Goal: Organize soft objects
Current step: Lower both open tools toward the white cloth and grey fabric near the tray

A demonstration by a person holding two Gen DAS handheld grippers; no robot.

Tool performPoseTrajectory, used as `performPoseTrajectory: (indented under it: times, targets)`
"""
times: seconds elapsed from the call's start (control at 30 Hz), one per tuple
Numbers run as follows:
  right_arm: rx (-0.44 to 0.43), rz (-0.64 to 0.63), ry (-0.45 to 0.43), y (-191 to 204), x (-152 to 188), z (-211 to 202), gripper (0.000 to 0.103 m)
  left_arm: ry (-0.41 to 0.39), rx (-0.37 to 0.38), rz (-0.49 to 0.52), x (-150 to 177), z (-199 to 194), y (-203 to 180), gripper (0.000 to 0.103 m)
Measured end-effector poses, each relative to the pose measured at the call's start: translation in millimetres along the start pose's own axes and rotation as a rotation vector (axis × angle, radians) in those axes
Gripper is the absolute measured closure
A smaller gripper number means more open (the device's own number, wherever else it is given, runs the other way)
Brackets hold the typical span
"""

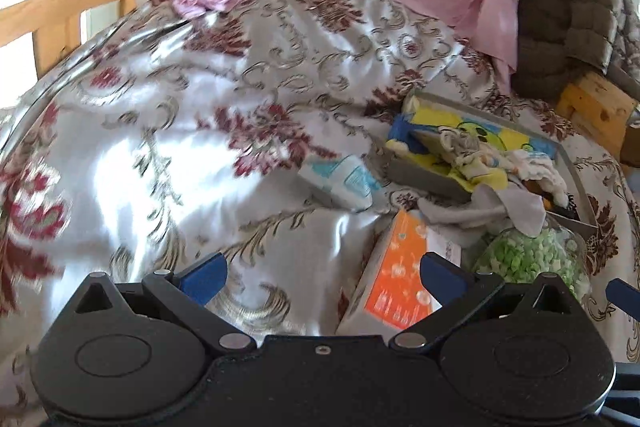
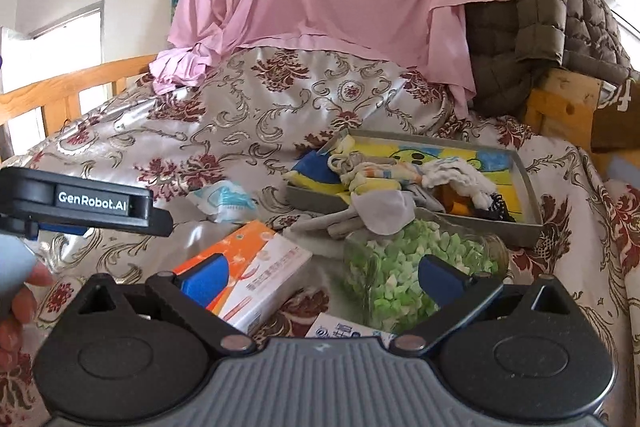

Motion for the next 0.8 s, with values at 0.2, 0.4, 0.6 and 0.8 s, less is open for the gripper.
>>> performPoseTrajectory:
  times: [0.2, 0.4, 0.6, 0.8]
  targets:
    - [0.035, 0.032, -0.025, -15.5, -7.1, 7.6, 0.000, 0.000, 0.047, 0.078, -21.4, 8.9, -10.4, 0.001]
    - [0.055, 0.051, -0.027, -27.2, -13.3, 29.4, 0.000, -0.005, 0.073, 0.144, -43.3, 28.6, -11.3, 0.001]
    - [0.066, 0.053, -0.030, -31.1, -24.8, 49.8, 0.000, -0.003, 0.134, 0.100, -58.4, 51.9, -4.0, 0.001]
    - [0.086, 0.003, -0.029, -26.5, -44.6, 74.6, 0.000, 0.000, 0.203, 0.051, -72.6, 72.0, -2.0, 0.001]
Point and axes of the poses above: each gripper's, at about its wrist camera, not at the fingertips, and z roughly the way its jaws point, y to its left, x to its underside, the point moved 9 cm from there along z, roughly the way its jaws point, and after that the axes turned 15 degrees about y, right-handed, at the moved point
